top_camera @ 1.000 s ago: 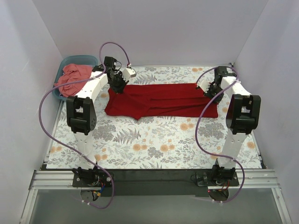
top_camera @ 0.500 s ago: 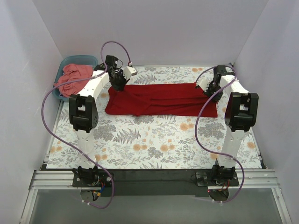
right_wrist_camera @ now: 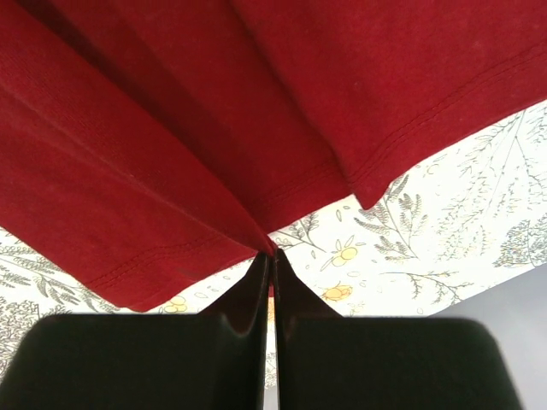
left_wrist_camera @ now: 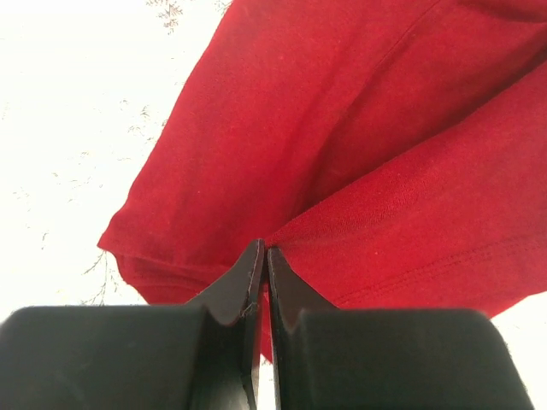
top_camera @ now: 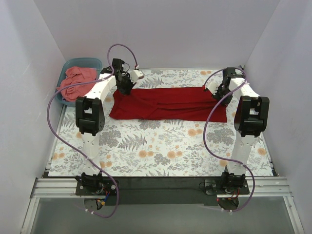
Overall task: Fold and stack the t-shirts
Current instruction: Fold the tshirt
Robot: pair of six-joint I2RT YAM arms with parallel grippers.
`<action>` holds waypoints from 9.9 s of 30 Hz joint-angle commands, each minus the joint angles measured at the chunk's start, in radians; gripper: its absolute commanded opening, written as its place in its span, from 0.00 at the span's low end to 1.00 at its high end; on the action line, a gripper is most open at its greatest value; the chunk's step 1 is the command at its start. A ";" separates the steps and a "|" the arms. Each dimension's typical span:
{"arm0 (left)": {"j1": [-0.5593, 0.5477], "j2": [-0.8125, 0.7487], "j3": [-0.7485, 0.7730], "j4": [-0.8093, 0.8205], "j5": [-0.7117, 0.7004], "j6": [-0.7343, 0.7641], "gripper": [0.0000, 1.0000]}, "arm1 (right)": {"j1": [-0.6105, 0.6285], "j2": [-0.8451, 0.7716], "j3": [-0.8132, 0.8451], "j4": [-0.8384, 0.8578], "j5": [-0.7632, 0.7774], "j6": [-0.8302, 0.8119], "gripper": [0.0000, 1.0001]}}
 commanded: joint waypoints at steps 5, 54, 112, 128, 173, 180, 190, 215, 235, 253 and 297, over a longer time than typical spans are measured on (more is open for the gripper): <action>0.012 0.002 0.029 0.064 -0.020 -0.066 0.00 | -0.009 0.026 0.080 -0.024 0.009 0.027 0.28; 0.194 -0.194 -0.418 0.037 0.150 -0.417 0.28 | -0.220 0.055 -0.049 -0.177 -0.332 0.483 0.21; 0.240 -0.357 -0.472 0.043 0.270 -0.658 0.36 | 0.083 -0.240 -0.051 -0.058 -0.707 0.790 0.48; 0.211 -0.276 -0.498 0.092 0.199 -0.719 0.37 | 0.637 -0.105 -0.186 0.663 -0.669 1.571 0.56; 0.211 -0.283 -0.497 0.106 0.192 -0.724 0.37 | 0.694 0.062 -0.285 0.942 -0.721 2.044 0.22; 0.211 -0.289 -0.469 0.075 0.175 -0.701 0.38 | 0.669 0.055 -0.301 0.941 -0.732 2.036 0.01; 0.211 -0.286 -0.469 0.064 0.193 -0.699 0.38 | 0.657 -0.008 -0.315 0.907 -0.718 1.938 0.37; 0.211 -0.300 -0.520 0.095 0.201 -0.704 0.38 | 0.715 0.012 -0.235 0.758 -0.516 2.214 0.42; 0.211 -0.306 -0.518 0.086 0.207 -0.706 0.38 | 0.717 0.067 -0.266 0.758 -0.519 2.302 0.33; 0.211 -0.339 -0.472 0.038 0.242 -0.710 0.39 | 0.678 0.007 -0.215 0.812 -0.588 2.268 0.01; 0.156 -0.234 -0.461 0.043 0.130 -0.759 0.42 | 0.593 0.010 -0.292 0.889 -0.632 2.276 0.01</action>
